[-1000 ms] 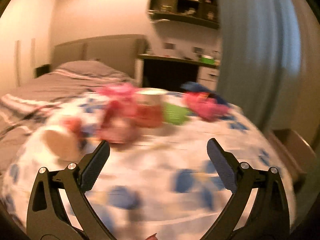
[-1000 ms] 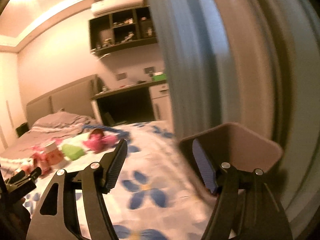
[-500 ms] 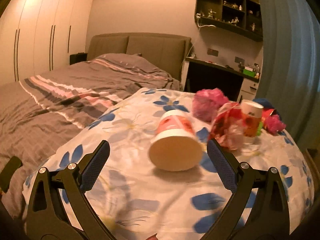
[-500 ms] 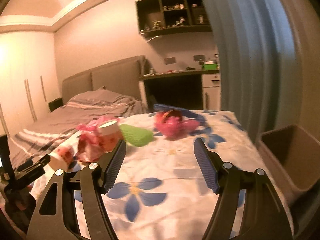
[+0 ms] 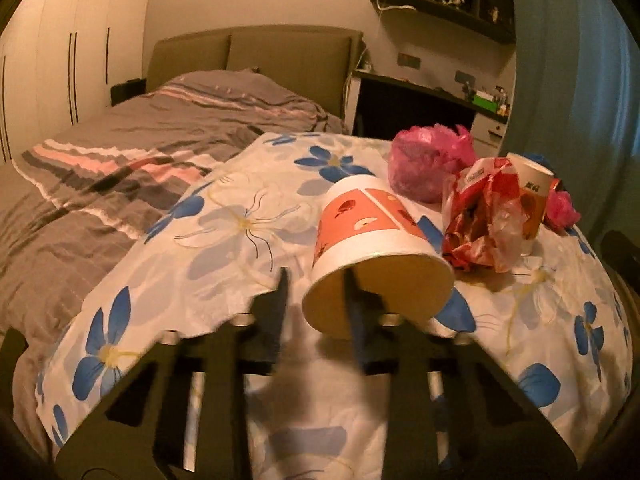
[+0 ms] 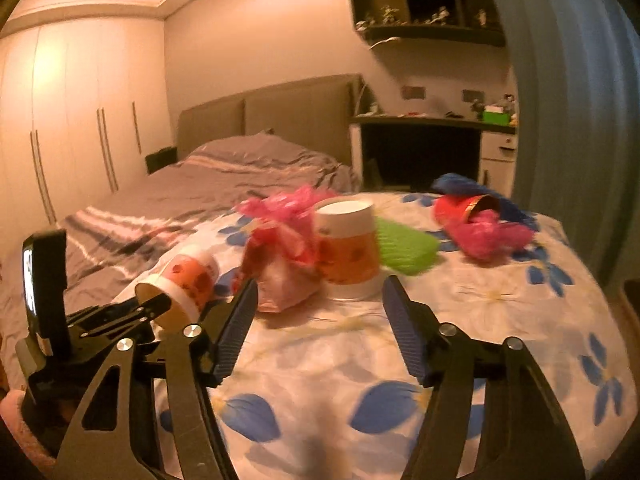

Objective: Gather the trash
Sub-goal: 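Move both open tools back over the trash on the bed, then grasp the white-orange paper cup with the left tool while the right tool grasps the red bag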

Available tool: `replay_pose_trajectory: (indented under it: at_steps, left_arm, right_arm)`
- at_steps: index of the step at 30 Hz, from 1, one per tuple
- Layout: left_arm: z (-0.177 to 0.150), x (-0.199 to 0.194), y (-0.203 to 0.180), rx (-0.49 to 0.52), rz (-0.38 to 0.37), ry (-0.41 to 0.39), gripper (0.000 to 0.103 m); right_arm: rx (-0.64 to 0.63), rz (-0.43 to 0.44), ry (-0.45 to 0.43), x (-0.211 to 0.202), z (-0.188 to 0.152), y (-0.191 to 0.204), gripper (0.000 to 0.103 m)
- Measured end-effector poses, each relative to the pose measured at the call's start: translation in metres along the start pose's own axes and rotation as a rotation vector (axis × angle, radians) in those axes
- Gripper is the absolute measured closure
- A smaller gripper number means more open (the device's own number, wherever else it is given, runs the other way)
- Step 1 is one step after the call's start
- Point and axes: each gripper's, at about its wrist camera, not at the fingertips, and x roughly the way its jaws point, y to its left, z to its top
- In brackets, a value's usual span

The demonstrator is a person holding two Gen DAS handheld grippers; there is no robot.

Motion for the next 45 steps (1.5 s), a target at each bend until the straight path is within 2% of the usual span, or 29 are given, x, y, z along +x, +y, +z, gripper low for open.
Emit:
replay_pose_trajectory:
  at_steps: [1, 4, 6, 11, 19, 24, 27, 37, 45]
  left_arm:
    - [0.001, 0.003, 0.002, -0.013, -0.005, 0.009, 0.097]
    - [0.002, 0.004, 0.010, -0.053, -0.021, 0.004, 0.101]
    - [0.003, 0.002, 0.014, -0.069, -0.012, -0.011, 0.101]
    - [0.007, -0.005, 0.027, -0.111, -0.005, -0.038, 0.101]
    - [0.012, -0.009, 0.037, -0.125, 0.003, -0.055, 0.101]
    - [0.012, -0.007, 0.036, -0.136, -0.012, -0.044, 0.101]
    - [0.011, -0.006, 0.035, -0.135, -0.014, -0.039, 0.101]
    - [0.011, -0.009, 0.033, -0.135, -0.014, -0.054, 0.101]
    - [0.012, -0.022, 0.023, -0.118, -0.019, -0.078, 0.101]
  right_arm:
    - [-0.005, 0.012, 0.010, 0.006, 0.001, 0.004, 0.042]
    - [-0.017, 0.033, 0.028, 0.020, 0.006, 0.015, 0.046]
    - [-0.028, 0.043, 0.037, 0.028, 0.009, 0.021, 0.052]
    - [-0.058, 0.058, 0.058, 0.049, 0.016, 0.036, 0.060]
    - [-0.069, 0.056, 0.080, 0.073, 0.025, 0.040, 0.069]
    - [-0.075, 0.091, 0.128, 0.083, 0.023, 0.041, 0.092]
    - [-0.078, 0.114, 0.127, 0.081, 0.023, 0.041, 0.100]
    - [-0.084, 0.158, 0.087, 0.045, 0.015, 0.043, 0.101]
    - [-0.081, 0.139, 0.017, -0.003, 0.012, 0.027, 0.101]
